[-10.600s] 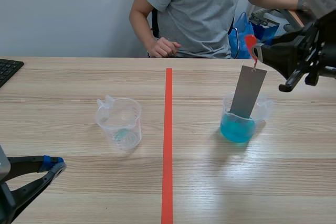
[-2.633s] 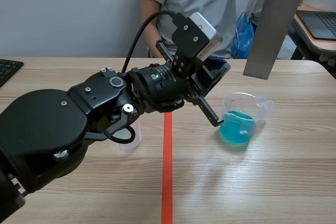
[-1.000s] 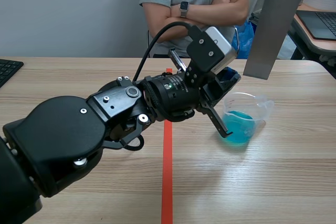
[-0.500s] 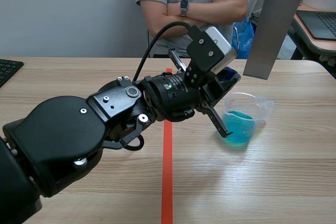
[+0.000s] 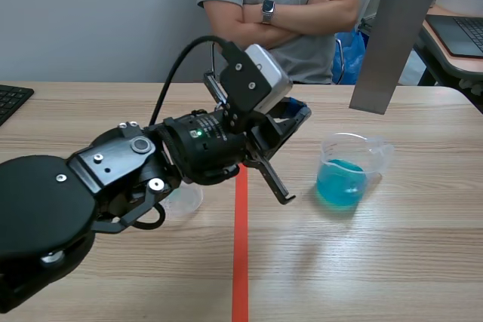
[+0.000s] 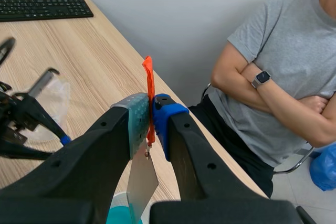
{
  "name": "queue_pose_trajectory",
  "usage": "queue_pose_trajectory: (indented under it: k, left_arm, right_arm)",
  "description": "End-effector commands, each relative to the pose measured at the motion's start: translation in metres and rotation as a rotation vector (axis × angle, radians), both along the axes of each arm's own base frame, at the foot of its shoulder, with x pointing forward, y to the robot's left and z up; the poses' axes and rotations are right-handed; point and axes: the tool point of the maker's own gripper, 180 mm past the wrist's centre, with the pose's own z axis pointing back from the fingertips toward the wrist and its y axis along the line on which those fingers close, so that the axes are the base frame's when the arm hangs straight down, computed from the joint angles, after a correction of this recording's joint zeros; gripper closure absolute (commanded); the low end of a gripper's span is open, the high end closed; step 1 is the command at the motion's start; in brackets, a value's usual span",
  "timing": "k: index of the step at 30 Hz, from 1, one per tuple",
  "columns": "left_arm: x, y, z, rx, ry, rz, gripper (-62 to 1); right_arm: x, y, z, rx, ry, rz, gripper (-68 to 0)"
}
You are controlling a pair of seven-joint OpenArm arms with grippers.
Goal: Do the redox reaction experiment.
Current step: 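Raise the plate and point at it, then put the plate into the left beaker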
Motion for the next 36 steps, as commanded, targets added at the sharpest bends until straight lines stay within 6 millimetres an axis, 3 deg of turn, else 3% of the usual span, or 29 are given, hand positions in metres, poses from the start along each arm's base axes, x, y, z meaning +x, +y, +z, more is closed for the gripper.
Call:
queue_pose_trajectory:
  k: [1,12,22,36]
  left_arm:
    - [-0.003,0.002,0.022,-0.044,-0.048,-0.003,-1.8]
    - [-0.029,0.054,0.035,-0.016,-0.088,0.057,-1.8]
    - [-0.04,0.121,0.038,0.078,-0.111,0.18,-1.8]
    - [-0.057,0.21,0.023,0.189,-0.059,0.373,-1.8]
  right_arm:
    - [-0.001,-0.001,0.012,0.014,-0.031,0.009,-0.6]
    - [-0.001,-0.001,0.012,0.014,-0.031,0.009,-0.6]
    - [-0.001,-0.001,0.012,0.014,-0.031,0.009,-0.6]
    - [-0.001,-0.001,0.012,0.014,-0.031,0.009,-0.6]
